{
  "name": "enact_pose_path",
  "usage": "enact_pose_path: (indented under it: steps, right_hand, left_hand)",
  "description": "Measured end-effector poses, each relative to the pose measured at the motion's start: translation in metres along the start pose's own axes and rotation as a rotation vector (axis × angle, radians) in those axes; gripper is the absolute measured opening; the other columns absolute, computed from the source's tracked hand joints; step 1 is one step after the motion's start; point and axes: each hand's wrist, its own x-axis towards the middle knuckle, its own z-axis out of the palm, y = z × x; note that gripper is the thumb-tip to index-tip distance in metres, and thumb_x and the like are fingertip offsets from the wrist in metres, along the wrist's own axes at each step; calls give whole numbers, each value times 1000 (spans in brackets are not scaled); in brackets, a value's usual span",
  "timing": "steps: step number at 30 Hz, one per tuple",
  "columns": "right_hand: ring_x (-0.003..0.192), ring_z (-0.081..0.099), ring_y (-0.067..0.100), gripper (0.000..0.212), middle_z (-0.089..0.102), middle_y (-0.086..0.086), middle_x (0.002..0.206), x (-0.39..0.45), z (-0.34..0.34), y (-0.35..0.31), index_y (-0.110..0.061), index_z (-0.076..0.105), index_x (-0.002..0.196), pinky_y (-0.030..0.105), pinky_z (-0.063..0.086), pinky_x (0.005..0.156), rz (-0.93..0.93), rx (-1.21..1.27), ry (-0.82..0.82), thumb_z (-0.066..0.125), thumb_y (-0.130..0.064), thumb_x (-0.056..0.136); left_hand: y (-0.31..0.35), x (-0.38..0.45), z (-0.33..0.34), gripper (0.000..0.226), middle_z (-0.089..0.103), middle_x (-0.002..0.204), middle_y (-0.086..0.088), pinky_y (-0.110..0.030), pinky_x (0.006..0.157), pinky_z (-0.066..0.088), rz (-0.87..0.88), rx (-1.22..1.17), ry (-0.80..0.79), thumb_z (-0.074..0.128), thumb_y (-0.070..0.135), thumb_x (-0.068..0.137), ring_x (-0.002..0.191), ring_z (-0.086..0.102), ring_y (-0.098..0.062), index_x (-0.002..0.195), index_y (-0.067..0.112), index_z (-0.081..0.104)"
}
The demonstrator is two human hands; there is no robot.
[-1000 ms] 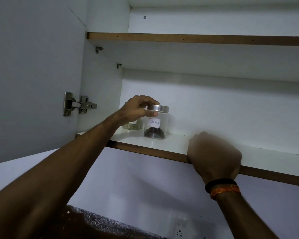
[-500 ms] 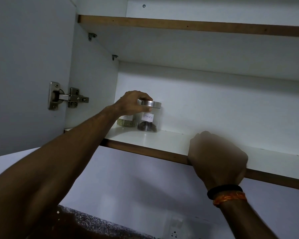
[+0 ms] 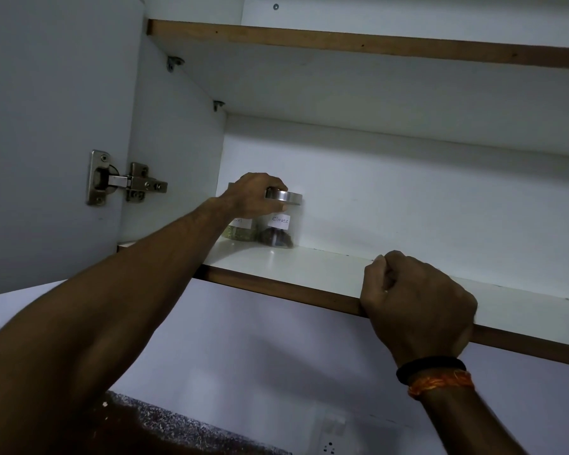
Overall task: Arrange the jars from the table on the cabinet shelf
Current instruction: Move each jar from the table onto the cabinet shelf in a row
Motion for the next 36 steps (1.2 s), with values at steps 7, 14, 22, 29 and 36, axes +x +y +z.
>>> enact_pose_path:
  steps: [7, 14, 22, 29, 36]
  right_hand:
    - [45, 32, 16, 39, 51, 1, 46, -1, 1, 1, -17, 59, 58, 18, 9, 55, 14, -1, -3, 43, -32, 89]
    - [45, 31, 17, 33, 36, -5, 49, 0, -2, -1, -21, 51, 56, 20, 9, 52, 24, -22, -43, 46, -29, 88]
    - [48, 31, 22, 31, 51, 7, 50, 3, -8, -2, -14, 58, 57, 21, 12, 52, 68, -41, -151, 52, -27, 85]
    - [57, 41, 27, 34, 52, 9, 62, 4, -12, -1, -8, 66, 67, 28, 26, 56, 82, -70, -322, 48, -29, 86]
    - [97, 57, 35, 45, 69, 15, 105, -41, -42, -9, -8, 68, 107, 44, 35, 93, -72, -49, -328, 30, -32, 100]
  left_hand:
    - [4, -2, -3, 38, 71, 117, -7, -35, 91, 49, -14, -9, -1, 70, 31, 92, 105, 61, -23, 125, 12, 67]
    - [11, -11, -5, 58, 52, 149, -7, -49, 117, 32, -89, -36, 43, 70, 39, 91, 138, 43, -27, 142, 17, 54]
    - [49, -58, -27, 52, 63, 134, -3, -30, 98, 48, -41, -191, 77, 75, 35, 88, 119, 59, -17, 134, 15, 60]
    - [112, -149, -35, 37, 69, 123, 3, -8, 90, 46, 78, -348, 210, 74, 29, 88, 114, 61, -9, 122, 15, 69]
    - [147, -268, -9, 28, 71, 117, 0, -36, 99, 48, 82, -372, 289, 72, 20, 90, 113, 63, -16, 116, 10, 70]
